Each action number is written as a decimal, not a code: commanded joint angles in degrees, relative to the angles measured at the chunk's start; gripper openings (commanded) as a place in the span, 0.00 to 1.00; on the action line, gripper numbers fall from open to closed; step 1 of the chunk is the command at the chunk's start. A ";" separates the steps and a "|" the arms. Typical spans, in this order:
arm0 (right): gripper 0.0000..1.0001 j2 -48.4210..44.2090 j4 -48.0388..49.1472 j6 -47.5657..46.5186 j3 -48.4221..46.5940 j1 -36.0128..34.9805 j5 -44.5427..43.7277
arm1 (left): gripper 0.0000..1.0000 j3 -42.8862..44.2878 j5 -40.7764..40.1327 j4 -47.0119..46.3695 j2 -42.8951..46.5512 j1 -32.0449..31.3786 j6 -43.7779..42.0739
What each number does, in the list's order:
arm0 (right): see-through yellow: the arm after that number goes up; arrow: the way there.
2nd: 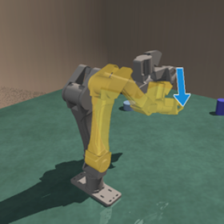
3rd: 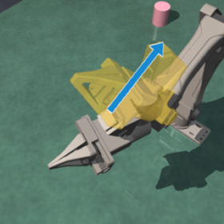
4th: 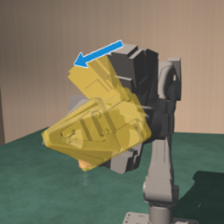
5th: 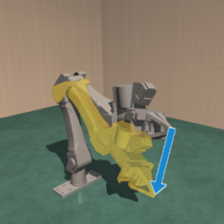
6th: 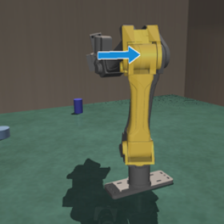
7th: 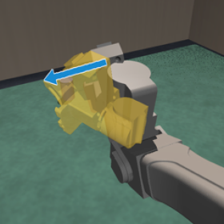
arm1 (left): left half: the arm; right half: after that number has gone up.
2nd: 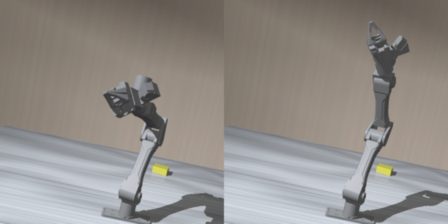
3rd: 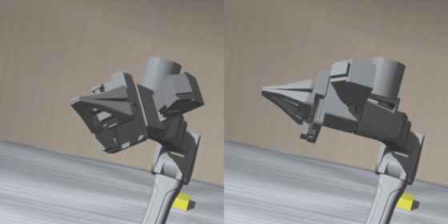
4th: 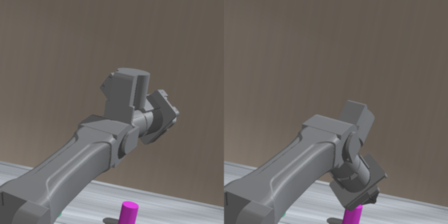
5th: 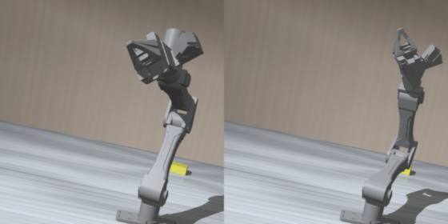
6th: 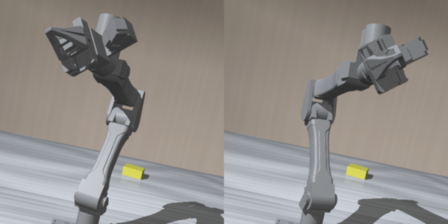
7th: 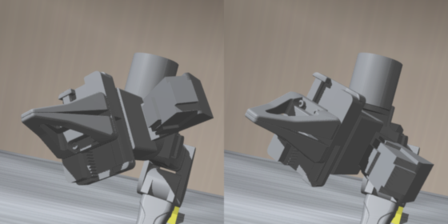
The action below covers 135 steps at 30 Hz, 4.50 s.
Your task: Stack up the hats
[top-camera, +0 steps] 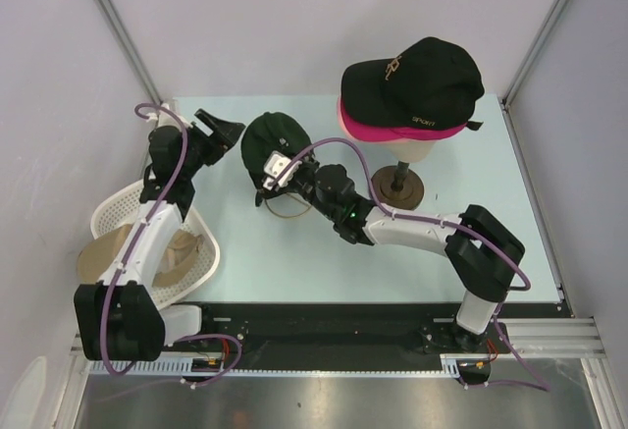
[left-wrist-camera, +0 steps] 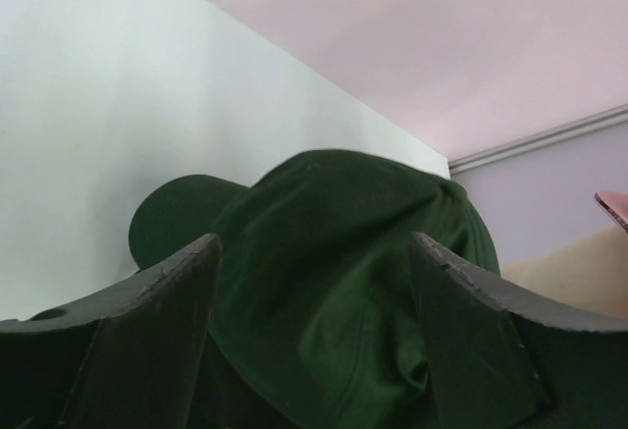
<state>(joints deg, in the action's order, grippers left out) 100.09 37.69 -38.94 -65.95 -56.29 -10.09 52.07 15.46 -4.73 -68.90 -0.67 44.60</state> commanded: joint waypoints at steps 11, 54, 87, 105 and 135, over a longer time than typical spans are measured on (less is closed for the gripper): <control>0.05 -5.87 5.55 -1.42 4.43 -1.36 -7.49 | 0.69 -2.15 4.49 -9.51 -2.55 0.05 4.36; 0.57 -27.79 -40.56 34.16 -2.49 -2.51 -1.78 | 0.72 -0.75 6.25 -4.76 -3.78 -9.09 -4.78; 0.44 -11.68 -60.81 64.78 -14.73 1.80 -13.21 | 0.74 -0.48 6.24 0.43 -0.36 -9.09 -6.19; 0.45 -15.45 -60.54 63.90 -8.84 1.45 -11.54 | 0.75 -7.52 4.49 1.74 5.54 -9.09 -5.14; 0.54 -9.30 -62.29 68.29 -17.98 3.38 -20.14 | 0.84 4.88 -23.61 24.67 14.41 -9.00 -12.52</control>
<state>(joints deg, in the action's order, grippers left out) 91.22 -21.26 27.18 -81.58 -52.77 -26.20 53.98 6.68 11.00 -57.43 -9.39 33.71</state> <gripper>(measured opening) 0.548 0.831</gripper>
